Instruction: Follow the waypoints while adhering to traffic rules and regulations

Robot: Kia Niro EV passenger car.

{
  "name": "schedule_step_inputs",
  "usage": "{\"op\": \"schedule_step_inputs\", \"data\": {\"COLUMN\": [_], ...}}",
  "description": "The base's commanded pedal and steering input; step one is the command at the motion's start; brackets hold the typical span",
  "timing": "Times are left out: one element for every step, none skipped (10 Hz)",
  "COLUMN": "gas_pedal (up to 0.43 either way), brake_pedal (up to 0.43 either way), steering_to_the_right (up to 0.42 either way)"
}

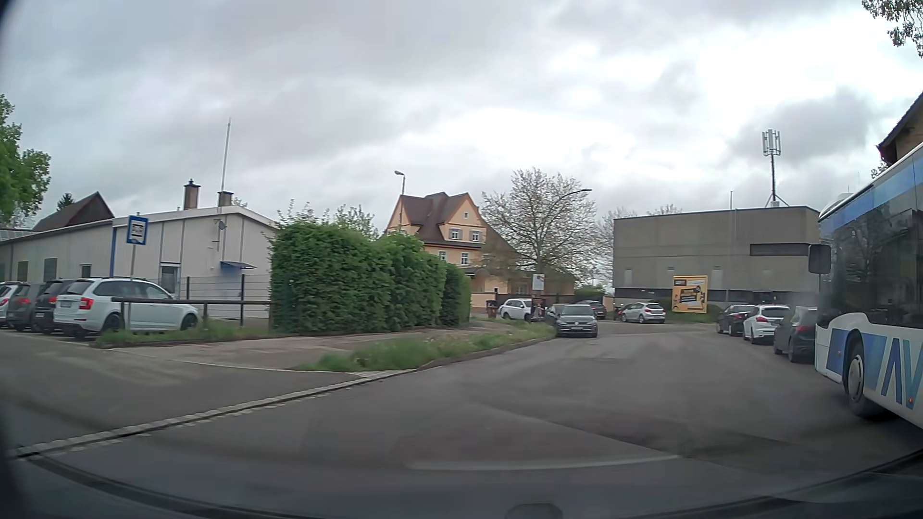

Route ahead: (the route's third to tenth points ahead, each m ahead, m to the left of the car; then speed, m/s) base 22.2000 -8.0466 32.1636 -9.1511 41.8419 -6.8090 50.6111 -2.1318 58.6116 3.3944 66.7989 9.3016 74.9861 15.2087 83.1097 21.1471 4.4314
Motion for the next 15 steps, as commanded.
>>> {"op": "schedule_step_inputs", "data": {"gas_pedal": [0.197,0.197,0.197,0.197,0.197,0.197,0.197,0.197,0.197,0.209,0.209,0.209,0.209,0.209,0.209], "brake_pedal": [0.0,0.0,0.0,0.0,0.0,0.0,0.0,0.0,0.0,0.0,0.0,0.0,0.0,0.0,0.0], "steering_to_the_right": [0.393,0.359,0.329,0.285,0.246,0.207,0.182,0.154,0.131,0.11,0.096,0.08,0.07,0.061,0.06]}}
